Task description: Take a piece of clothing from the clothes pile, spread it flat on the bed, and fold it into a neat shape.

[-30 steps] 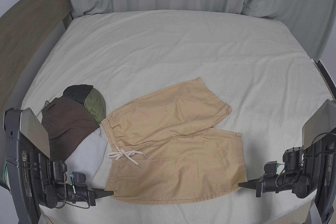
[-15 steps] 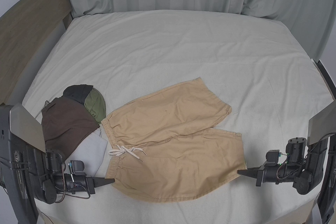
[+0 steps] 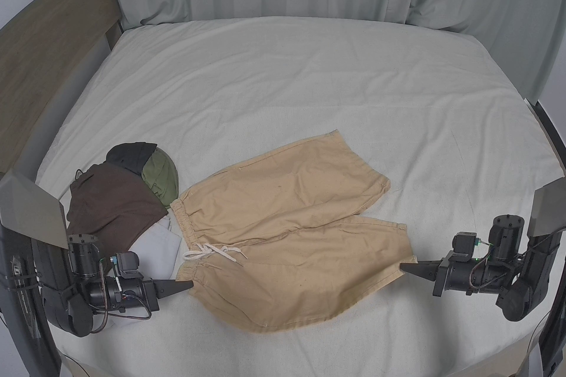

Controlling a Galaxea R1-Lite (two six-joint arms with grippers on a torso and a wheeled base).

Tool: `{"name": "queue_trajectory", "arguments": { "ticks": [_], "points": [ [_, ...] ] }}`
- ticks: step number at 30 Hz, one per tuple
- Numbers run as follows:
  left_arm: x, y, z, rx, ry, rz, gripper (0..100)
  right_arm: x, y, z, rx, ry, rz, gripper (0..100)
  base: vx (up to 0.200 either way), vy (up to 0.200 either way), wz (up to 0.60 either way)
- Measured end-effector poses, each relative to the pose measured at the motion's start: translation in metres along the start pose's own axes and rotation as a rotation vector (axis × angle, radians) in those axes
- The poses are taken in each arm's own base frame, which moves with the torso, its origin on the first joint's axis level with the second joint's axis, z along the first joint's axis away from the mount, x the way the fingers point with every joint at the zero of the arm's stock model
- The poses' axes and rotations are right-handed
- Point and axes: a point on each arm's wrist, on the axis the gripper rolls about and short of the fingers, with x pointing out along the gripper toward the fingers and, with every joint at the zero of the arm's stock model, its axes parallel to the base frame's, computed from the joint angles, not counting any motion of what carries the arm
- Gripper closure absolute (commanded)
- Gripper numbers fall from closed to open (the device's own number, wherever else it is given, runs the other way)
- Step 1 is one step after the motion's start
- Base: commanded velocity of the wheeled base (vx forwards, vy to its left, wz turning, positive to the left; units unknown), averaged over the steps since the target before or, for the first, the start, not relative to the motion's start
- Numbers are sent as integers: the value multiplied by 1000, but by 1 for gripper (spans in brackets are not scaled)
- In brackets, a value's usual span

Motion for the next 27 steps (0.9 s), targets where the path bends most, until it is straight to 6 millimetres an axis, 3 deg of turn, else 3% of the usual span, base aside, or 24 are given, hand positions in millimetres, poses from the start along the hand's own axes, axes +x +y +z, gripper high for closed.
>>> {"name": "queue_trajectory", "arguments": {
  "ticks": [27],
  "points": [
    [1, 1, 11, 40, -35, -1, 100, -2, 4, 15, -37, -58, 9, 100, 0, 0, 0]
  ]
}}
